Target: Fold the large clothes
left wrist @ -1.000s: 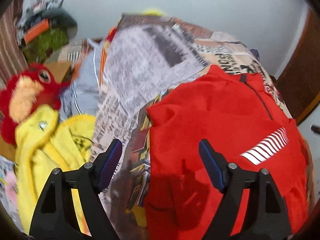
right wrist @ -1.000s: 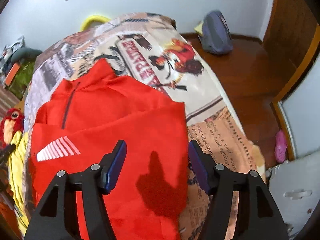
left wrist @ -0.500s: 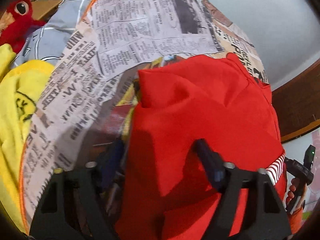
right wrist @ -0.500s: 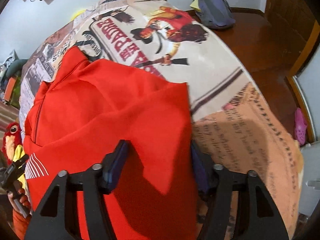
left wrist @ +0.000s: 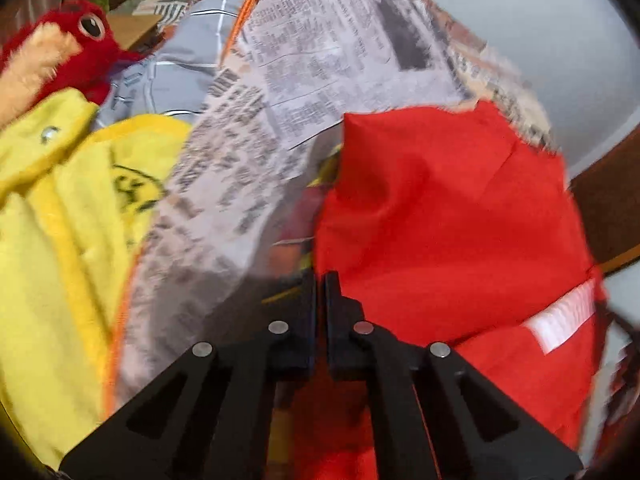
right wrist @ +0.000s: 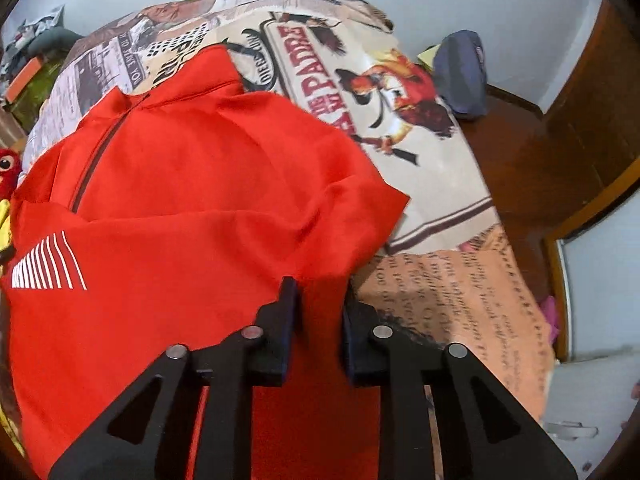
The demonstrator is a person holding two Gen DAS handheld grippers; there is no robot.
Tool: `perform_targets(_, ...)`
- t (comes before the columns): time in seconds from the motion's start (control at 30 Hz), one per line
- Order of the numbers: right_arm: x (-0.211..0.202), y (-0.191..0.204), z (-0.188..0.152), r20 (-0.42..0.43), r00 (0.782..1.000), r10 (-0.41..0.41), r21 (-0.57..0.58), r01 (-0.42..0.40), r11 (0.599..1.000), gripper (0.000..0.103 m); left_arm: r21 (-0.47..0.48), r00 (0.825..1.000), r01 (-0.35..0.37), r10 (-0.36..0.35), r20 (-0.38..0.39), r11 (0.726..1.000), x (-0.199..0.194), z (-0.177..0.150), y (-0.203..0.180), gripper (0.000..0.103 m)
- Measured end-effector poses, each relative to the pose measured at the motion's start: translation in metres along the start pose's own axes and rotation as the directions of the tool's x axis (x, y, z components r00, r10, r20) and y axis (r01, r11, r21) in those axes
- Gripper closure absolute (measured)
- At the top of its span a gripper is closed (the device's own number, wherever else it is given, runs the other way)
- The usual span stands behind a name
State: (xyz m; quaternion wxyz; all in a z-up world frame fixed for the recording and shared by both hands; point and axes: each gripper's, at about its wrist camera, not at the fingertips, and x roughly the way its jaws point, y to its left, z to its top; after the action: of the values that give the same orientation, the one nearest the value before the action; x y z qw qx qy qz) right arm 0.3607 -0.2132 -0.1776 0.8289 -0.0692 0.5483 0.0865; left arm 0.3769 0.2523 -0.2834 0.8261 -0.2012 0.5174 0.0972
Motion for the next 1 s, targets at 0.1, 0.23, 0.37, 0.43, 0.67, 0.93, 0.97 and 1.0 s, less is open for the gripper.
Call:
perform_targets(0.1, -0.015, -0.001, 0.012, 0.014, 1.000, 0.006, 0.014, -0.007, 1.000, 0.077, 0.059, 0.998, -0.065, 0.065, 0.000, 0.996, -0.009, 0.000, 0.004, 0.099)
perform_targets(0.23, -0.041, 0.002, 0.031, 0.087, 0.996, 0.010, 0.002, -0.010, 1.000, 0.053, 0.083, 0.995, -0.053, 0.046, 0.086, 0.995, -0.034, 0.016, 0.002, 0.073)
perform_targets(0.37, -0.045, 0.012, 0.056, 0.124, 0.992, 0.029, -0.028, -0.026, 0.999, 0.044, 0.121, 0.986, -0.024, 0.003, 0.165, 0.992, -0.053, 0.039, -0.019, 0.048)
perform_targets(0.43, -0.042, 0.016, 0.066, 0.125, 0.991, 0.046, -0.035, -0.042, 0.998, 0.044, 0.174, 0.986, -0.004, -0.025, 0.165, 0.985, -0.053, 0.054, -0.039, 0.046)
perform_targets(0.67, -0.012, 0.037, 0.102, 0.112, 0.987, 0.117, -0.056, -0.111, 0.992, 0.044, 0.299, 0.979, 0.067, -0.121, 0.166, 0.952, -0.042, 0.089, -0.102, 0.042)
perform_targets(0.93, 0.021, 0.057, 0.126, 0.078, 0.980, 0.185, -0.064, -0.180, 0.982, 0.044, 0.215, 0.956, 0.234, -0.264, 0.125, 0.948, 0.009, 0.115, -0.136, 0.035)
perform_targets(0.97, 0.026, 0.060, 0.127, 0.076, 0.978, 0.195, -0.074, -0.190, 0.979, 0.044, 0.212, 0.957, 0.236, -0.265, 0.119, 0.948, 0.018, 0.117, -0.139, 0.035)
perform_targets(1.0, 0.030, 0.061, 0.128, 0.076, 0.977, 0.200, -0.079, -0.194, 0.978, 0.044, 0.212, 0.960, 0.226, -0.255, 0.117, 0.951, 0.027, 0.120, -0.142, 0.035)
